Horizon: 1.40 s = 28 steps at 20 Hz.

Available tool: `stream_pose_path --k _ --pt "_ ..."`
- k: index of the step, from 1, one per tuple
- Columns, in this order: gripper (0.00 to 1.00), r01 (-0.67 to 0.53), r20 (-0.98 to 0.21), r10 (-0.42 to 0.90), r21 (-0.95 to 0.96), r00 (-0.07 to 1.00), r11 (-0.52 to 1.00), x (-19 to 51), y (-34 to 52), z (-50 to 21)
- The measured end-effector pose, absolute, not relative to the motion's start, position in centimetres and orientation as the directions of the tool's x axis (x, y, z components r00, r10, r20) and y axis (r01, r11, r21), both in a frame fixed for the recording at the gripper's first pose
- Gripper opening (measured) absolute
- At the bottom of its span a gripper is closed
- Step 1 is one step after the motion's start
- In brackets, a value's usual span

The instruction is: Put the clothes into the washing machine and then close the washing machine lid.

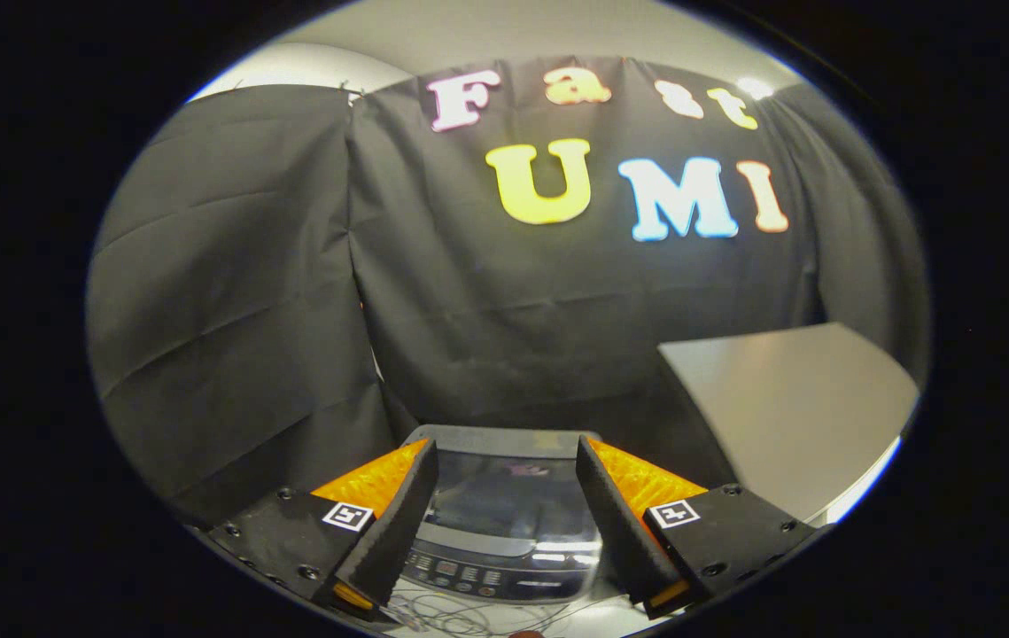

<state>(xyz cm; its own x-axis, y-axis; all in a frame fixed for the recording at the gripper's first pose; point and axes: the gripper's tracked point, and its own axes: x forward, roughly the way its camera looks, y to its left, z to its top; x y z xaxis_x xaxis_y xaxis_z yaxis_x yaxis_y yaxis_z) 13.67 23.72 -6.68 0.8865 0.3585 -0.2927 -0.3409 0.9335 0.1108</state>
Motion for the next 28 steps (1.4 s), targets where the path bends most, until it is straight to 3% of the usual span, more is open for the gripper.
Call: stream_pose_path --k 3,8,13,28 --pt "0.97 -0.343 -0.196 0.357 0.103 0.913 0.934 10.6 17.9 -4.0" --pt "0.97 -0.355 -0.194 0.365 0.084 0.911 0.931 4.8 8.3 -4.9" --pt "0.98 -0.329 -0.071 0.327 -0.009 0.942 0.944 -1.3 0.0 -4.8" --pt "0.99 -0.297 -0.109 0.300 0.036 0.948 0.954 -8.9 -8.6 -9.7"
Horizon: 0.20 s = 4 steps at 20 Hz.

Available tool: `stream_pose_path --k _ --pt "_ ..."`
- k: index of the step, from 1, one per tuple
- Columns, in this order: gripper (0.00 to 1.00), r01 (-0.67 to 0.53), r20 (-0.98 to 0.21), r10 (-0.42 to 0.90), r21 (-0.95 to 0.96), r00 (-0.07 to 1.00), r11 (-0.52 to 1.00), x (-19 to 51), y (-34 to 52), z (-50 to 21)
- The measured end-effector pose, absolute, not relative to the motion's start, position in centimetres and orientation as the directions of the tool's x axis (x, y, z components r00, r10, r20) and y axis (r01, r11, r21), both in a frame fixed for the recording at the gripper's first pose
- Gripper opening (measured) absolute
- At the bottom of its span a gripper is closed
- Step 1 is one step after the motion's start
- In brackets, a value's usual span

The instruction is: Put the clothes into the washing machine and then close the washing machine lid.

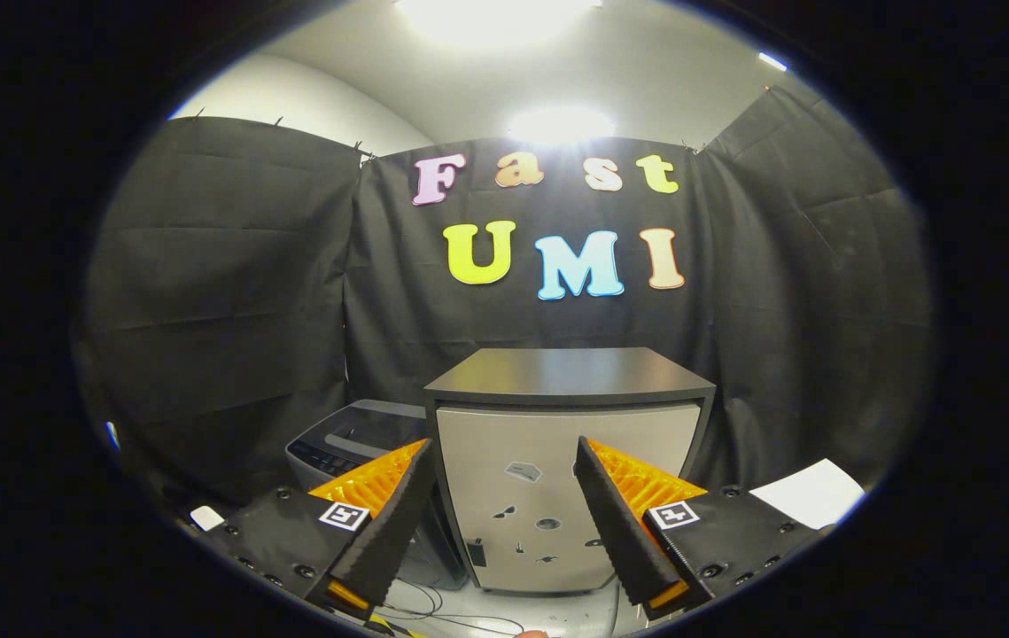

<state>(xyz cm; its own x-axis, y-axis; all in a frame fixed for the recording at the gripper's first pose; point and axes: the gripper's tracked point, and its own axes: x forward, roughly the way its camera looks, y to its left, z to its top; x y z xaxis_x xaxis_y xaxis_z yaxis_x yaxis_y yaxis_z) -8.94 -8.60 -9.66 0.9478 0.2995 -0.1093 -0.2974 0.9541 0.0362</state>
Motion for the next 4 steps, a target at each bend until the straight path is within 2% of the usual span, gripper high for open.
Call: stream_pose_path --k 4 --pt "0.98 -0.299 -0.108 0.301 0.035 0.948 0.954 -8.22 -8.65 -9.82"
